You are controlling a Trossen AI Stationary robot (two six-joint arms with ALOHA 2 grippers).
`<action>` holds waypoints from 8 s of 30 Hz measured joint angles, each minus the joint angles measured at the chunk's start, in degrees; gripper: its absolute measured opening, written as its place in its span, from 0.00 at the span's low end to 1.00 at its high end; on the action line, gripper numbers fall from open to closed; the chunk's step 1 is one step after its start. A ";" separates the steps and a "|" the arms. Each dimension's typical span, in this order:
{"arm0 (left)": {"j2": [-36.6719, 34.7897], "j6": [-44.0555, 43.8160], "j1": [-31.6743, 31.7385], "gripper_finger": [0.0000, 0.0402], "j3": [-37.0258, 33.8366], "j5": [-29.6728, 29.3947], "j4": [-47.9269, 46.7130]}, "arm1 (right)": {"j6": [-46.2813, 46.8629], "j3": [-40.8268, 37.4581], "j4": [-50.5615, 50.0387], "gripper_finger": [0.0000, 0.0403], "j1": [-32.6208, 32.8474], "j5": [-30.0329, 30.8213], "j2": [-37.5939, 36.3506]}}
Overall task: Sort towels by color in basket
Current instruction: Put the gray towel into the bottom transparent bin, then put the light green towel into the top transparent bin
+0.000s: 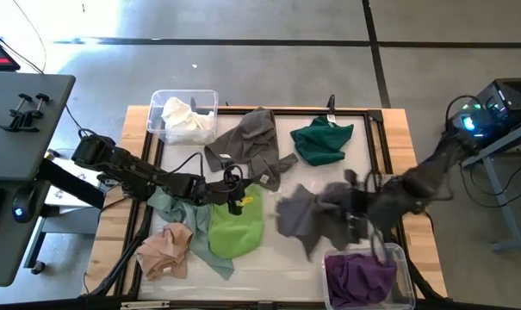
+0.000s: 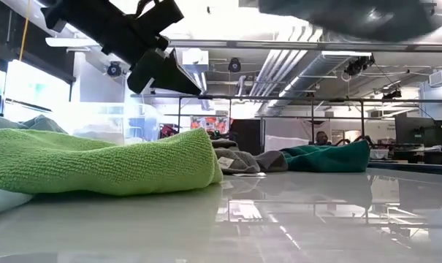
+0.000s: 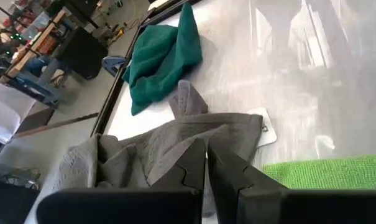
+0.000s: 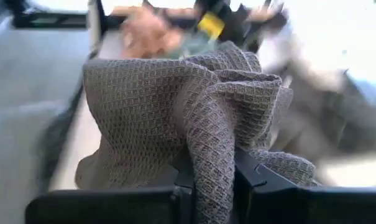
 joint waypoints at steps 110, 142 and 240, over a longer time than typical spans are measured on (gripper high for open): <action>0.19 -1.28 -0.07 0.02 0.09 3.48 3.56 | 45.92 21.54 -31.87 0.05 14.82 -14.41 27.73; 0.19 -1.74 -0.09 0.02 0.07 5.14 3.37 | 49.68 -3.97 -39.26 0.05 -1.61 -46.21 6.89; 0.40 -10.45 -6.32 0.00 14.96 9.94 -34.78 | -5.36 -38.83 67.91 0.05 -25.20 -17.41 17.52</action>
